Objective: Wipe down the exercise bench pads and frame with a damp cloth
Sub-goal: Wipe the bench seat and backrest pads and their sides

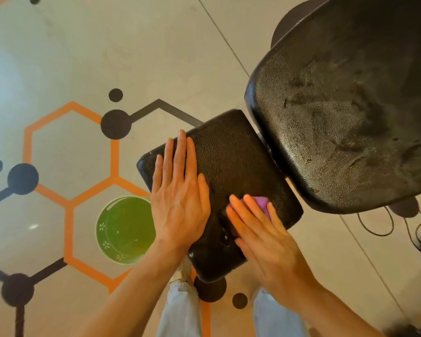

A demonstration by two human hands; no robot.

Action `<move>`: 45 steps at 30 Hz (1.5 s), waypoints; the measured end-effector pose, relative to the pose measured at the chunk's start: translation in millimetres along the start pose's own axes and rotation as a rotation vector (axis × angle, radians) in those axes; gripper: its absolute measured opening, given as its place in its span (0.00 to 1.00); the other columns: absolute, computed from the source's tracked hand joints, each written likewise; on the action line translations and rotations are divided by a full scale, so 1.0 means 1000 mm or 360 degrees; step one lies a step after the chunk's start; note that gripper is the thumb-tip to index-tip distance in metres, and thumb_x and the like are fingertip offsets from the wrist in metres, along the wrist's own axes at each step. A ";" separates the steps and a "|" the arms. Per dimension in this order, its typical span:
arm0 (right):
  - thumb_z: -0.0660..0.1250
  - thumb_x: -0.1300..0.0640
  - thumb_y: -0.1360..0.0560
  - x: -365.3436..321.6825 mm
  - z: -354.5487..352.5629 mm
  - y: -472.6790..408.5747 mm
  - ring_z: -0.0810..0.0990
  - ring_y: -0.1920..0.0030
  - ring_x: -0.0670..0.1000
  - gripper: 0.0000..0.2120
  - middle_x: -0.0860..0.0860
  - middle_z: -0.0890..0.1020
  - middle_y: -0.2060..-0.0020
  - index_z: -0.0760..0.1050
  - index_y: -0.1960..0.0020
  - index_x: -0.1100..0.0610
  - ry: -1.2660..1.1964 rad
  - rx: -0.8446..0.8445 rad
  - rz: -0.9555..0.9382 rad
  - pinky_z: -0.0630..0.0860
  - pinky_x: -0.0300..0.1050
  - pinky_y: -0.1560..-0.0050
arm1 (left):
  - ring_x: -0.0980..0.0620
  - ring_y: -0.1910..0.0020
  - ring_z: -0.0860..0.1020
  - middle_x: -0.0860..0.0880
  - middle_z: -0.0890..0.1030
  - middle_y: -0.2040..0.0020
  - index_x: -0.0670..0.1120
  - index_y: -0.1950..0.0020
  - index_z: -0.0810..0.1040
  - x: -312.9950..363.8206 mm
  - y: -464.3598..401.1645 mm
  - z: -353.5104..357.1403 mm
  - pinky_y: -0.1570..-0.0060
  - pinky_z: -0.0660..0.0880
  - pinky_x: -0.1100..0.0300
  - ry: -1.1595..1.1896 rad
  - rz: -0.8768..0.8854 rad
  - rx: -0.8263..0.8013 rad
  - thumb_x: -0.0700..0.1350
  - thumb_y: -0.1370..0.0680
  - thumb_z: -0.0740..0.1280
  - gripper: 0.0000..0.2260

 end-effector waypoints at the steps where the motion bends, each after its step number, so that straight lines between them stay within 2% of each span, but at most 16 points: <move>1: 0.50 0.53 0.19 0.006 0.001 -0.011 0.52 0.22 0.51 0.23 0.49 0.58 0.23 0.59 0.24 0.54 -0.0058 0.0019 -0.0017 0.57 0.58 0.27 | 0.47 0.18 0.48 0.45 0.51 0.18 0.42 0.18 0.52 0.001 -0.001 0.000 0.20 0.47 0.49 0.0008 0.0003 0.0008 0.49 0.17 0.50 0.28; 6: 0.48 0.53 0.17 0.028 -0.015 -0.129 0.50 0.22 0.51 0.23 0.51 0.56 0.22 0.57 0.23 0.56 -0.0093 0.0274 0.0351 0.48 0.57 0.23 | 0.47 0.19 0.49 0.44 0.52 0.18 0.42 0.19 0.53 0.000 -0.001 0.000 0.20 0.48 0.49 0.0002 0.0013 0.0026 0.48 0.17 0.51 0.27; 9: 0.51 0.54 0.18 -0.012 0.004 -0.065 0.48 0.22 0.51 0.24 0.51 0.54 0.22 0.55 0.23 0.56 -0.0129 0.0234 0.0476 0.51 0.57 0.23 | 0.47 0.19 0.49 0.44 0.52 0.18 0.42 0.19 0.52 0.001 -0.001 -0.001 0.20 0.48 0.49 0.0030 0.0017 0.0016 0.48 0.17 0.51 0.27; 12: 0.49 0.52 0.18 -0.041 0.014 -0.004 0.51 0.22 0.50 0.24 0.49 0.56 0.22 0.57 0.23 0.54 -0.0040 0.0104 0.0345 0.57 0.58 0.26 | 0.46 0.19 0.49 0.44 0.52 0.18 0.42 0.19 0.52 -0.001 0.000 -0.001 0.20 0.48 0.49 0.0031 0.0009 -0.0010 0.49 0.17 0.50 0.28; 17: 0.48 0.53 0.17 0.010 -0.005 -0.084 0.47 0.22 0.51 0.24 0.52 0.54 0.22 0.55 0.23 0.57 -0.0117 0.0288 0.0637 0.47 0.55 0.23 | 0.47 0.18 0.46 0.45 0.48 0.18 0.43 0.18 0.49 -0.004 -0.001 -0.006 0.21 0.42 0.52 0.0138 0.0054 -0.0056 0.50 0.16 0.47 0.27; 22: 0.50 0.55 0.17 -0.067 0.024 -0.055 0.49 0.22 0.54 0.23 0.55 0.55 0.23 0.56 0.23 0.59 -0.0120 0.0497 0.1092 0.50 0.56 0.23 | 0.47 0.19 0.46 0.46 0.49 0.18 0.44 0.18 0.51 -0.025 -0.002 -0.017 0.20 0.44 0.48 0.0176 0.0528 -0.0169 0.48 0.15 0.49 0.26; 24: 0.50 0.53 0.18 -0.113 0.035 -0.025 0.52 0.22 0.55 0.24 0.55 0.58 0.23 0.57 0.24 0.59 -0.0047 0.0390 0.0964 0.52 0.55 0.25 | 0.47 0.19 0.47 0.46 0.50 0.18 0.44 0.18 0.51 -0.032 -0.008 -0.015 0.20 0.48 0.46 0.0151 0.0669 -0.0243 0.50 0.16 0.46 0.26; 26: 0.50 0.52 0.18 -0.096 0.034 -0.019 0.52 0.22 0.54 0.24 0.54 0.59 0.23 0.58 0.24 0.58 -0.0044 0.0290 0.0832 0.52 0.54 0.25 | 0.46 0.19 0.49 0.45 0.52 0.18 0.44 0.18 0.53 -0.033 -0.011 -0.014 0.21 0.51 0.45 0.0103 0.0712 -0.0265 0.51 0.16 0.45 0.26; 30: 0.43 0.51 0.18 -0.002 0.006 -0.056 0.48 0.22 0.53 0.25 0.54 0.53 0.22 0.52 0.23 0.59 -0.0045 0.0498 0.1468 0.50 0.59 0.23 | 0.47 0.19 0.47 0.47 0.51 0.18 0.45 0.18 0.52 -0.032 -0.010 -0.012 0.20 0.49 0.48 0.0072 0.0685 -0.0262 0.52 0.16 0.43 0.27; 32: 0.44 0.51 0.18 -0.029 0.016 -0.057 0.48 0.22 0.53 0.25 0.55 0.52 0.22 0.51 0.22 0.59 -0.0069 0.0601 0.1631 0.49 0.57 0.23 | 0.47 0.19 0.48 0.46 0.52 0.18 0.44 0.18 0.53 -0.031 -0.009 -0.011 0.21 0.48 0.48 0.0075 0.0693 -0.0234 0.51 0.16 0.44 0.26; 35: 0.47 0.51 0.18 -0.124 0.035 -0.025 0.50 0.22 0.52 0.25 0.53 0.56 0.23 0.54 0.23 0.58 -0.0122 0.0484 0.1343 0.51 0.53 0.23 | 0.46 0.19 0.52 0.45 0.55 0.18 0.43 0.19 0.56 -0.032 -0.010 -0.010 0.21 0.51 0.48 0.0074 0.0698 -0.0180 0.49 0.16 0.47 0.25; 37: 0.48 0.52 0.18 -0.113 0.035 -0.012 0.54 0.23 0.52 0.24 0.54 0.59 0.24 0.57 0.24 0.58 -0.0122 0.0446 0.1132 0.54 0.53 0.25 | 0.46 0.19 0.52 0.45 0.55 0.19 0.43 0.19 0.56 -0.032 -0.009 -0.010 0.21 0.52 0.47 0.0071 0.0714 -0.0184 0.49 0.16 0.47 0.25; 39: 0.47 0.52 0.18 -0.058 0.022 -0.022 0.53 0.22 0.53 0.24 0.54 0.58 0.23 0.57 0.23 0.58 -0.0037 0.0441 0.1213 0.55 0.55 0.24 | 0.46 0.19 0.52 0.45 0.55 0.18 0.43 0.19 0.55 -0.033 -0.010 -0.009 0.21 0.51 0.48 0.0057 0.0723 -0.0187 0.50 0.16 0.46 0.25; 41: 0.46 0.53 0.17 -0.015 0.009 -0.038 0.49 0.22 0.53 0.24 0.55 0.55 0.22 0.54 0.23 0.59 -0.0048 0.0531 0.1523 0.52 0.57 0.23 | 0.46 0.19 0.52 0.46 0.55 0.18 0.43 0.19 0.55 -0.033 -0.010 -0.008 0.21 0.49 0.49 0.0043 0.0717 -0.0176 0.50 0.16 0.45 0.26; 43: 0.49 0.56 0.17 -0.034 0.022 -0.046 0.51 0.22 0.55 0.24 0.56 0.55 0.23 0.55 0.23 0.60 -0.0019 0.0635 0.1688 0.52 0.58 0.24 | 0.46 0.19 0.52 0.46 0.55 0.18 0.44 0.19 0.55 -0.031 -0.010 -0.008 0.21 0.48 0.50 0.0030 0.0717 -0.0163 0.50 0.16 0.45 0.26; 45: 0.52 0.56 0.18 -0.103 0.048 -0.037 0.53 0.23 0.56 0.23 0.58 0.60 0.24 0.60 0.25 0.61 0.0079 0.0596 0.1516 0.57 0.57 0.25 | 0.46 0.19 0.51 0.46 0.55 0.18 0.44 0.19 0.56 -0.031 -0.011 -0.009 0.21 0.47 0.50 0.0019 0.0715 -0.0156 0.50 0.16 0.46 0.25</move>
Point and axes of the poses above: each hand's wrist, its own y-axis away from the middle knuckle, its own z-axis out of the palm, x = y × z, the point moved 1 cm from there along -y, towards the middle knuckle
